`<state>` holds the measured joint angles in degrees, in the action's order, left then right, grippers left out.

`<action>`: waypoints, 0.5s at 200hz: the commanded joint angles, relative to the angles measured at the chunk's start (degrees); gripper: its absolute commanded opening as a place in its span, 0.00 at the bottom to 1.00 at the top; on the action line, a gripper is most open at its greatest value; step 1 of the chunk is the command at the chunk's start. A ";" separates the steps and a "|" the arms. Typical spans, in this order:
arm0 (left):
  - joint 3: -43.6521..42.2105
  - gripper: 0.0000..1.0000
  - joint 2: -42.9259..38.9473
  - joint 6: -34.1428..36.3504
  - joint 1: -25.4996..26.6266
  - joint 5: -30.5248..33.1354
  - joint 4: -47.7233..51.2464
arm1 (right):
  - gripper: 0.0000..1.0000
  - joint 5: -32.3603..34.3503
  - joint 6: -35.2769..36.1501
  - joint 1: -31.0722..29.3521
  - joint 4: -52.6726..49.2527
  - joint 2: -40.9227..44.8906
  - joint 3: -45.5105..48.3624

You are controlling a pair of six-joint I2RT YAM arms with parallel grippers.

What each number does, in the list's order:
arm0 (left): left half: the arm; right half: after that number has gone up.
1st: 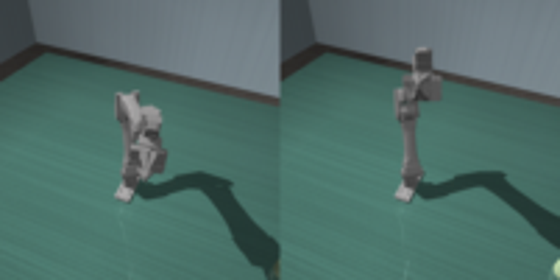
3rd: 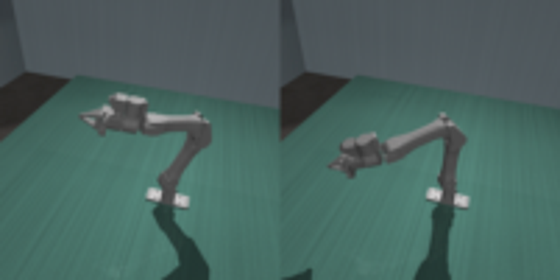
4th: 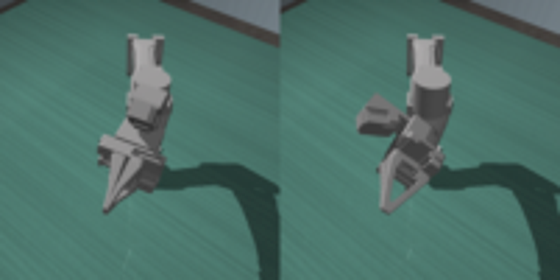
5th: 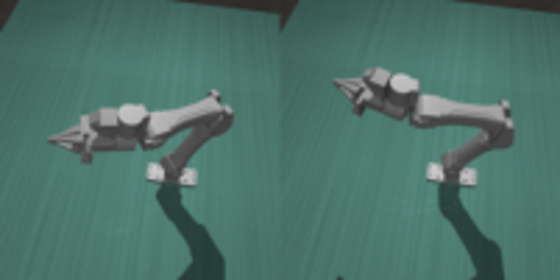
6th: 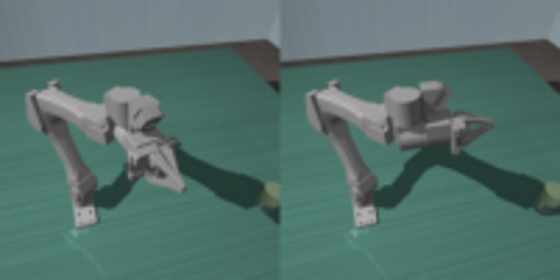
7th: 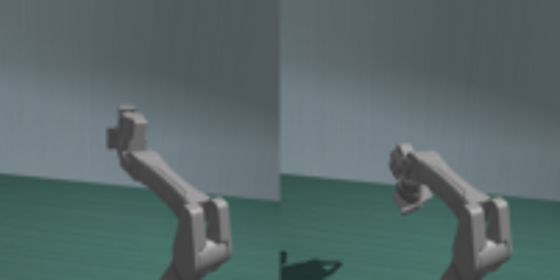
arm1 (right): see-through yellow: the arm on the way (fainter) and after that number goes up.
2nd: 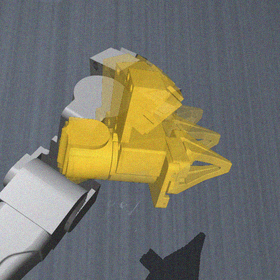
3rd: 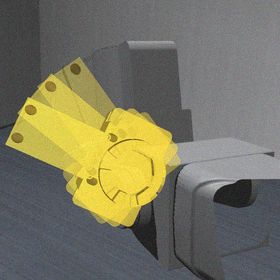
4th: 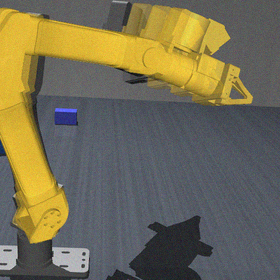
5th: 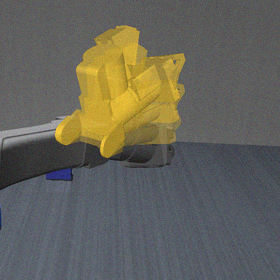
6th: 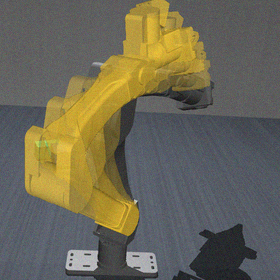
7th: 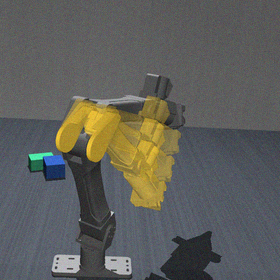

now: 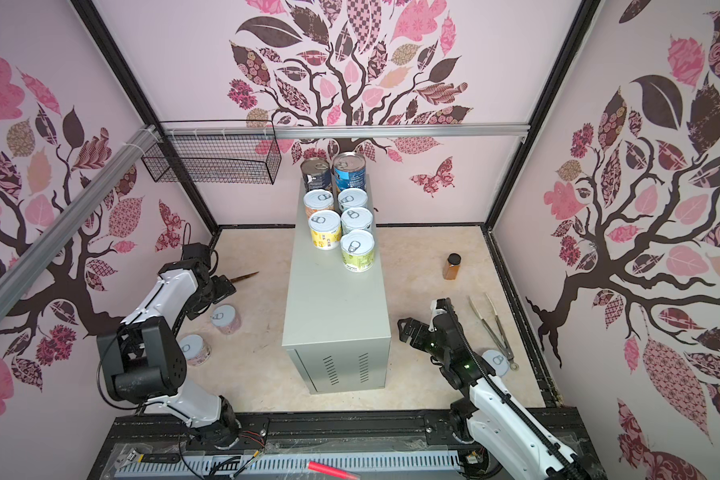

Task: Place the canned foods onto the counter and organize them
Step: 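Withdraw the right gripper beside the cabinet while the left gripper lowers toward the pink-labelled cans, then close the left gripper on the pink-labelled silver-lidded can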

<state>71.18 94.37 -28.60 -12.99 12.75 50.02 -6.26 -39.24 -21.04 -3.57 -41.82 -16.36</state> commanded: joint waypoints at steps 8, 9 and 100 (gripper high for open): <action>2.52 0.98 3.16 2.53 -0.73 0.01 -1.49 | 1.00 -0.88 -0.44 -1.14 2.80 -0.01 0.10; 2.54 0.98 3.27 2.56 -0.73 0.00 -1.50 | 1.00 -0.87 -0.42 -1.17 2.88 -0.01 0.19; -0.17 0.82 6.94 3.03 -0.60 -6.98 -5.48 | 1.00 -1.24 -0.34 -2.07 4.39 -0.72 0.93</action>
<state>71.64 101.84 -26.02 -13.58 8.67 46.68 -7.27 -39.48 -22.76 -0.47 -42.24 -15.35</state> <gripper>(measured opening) 0.835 0.998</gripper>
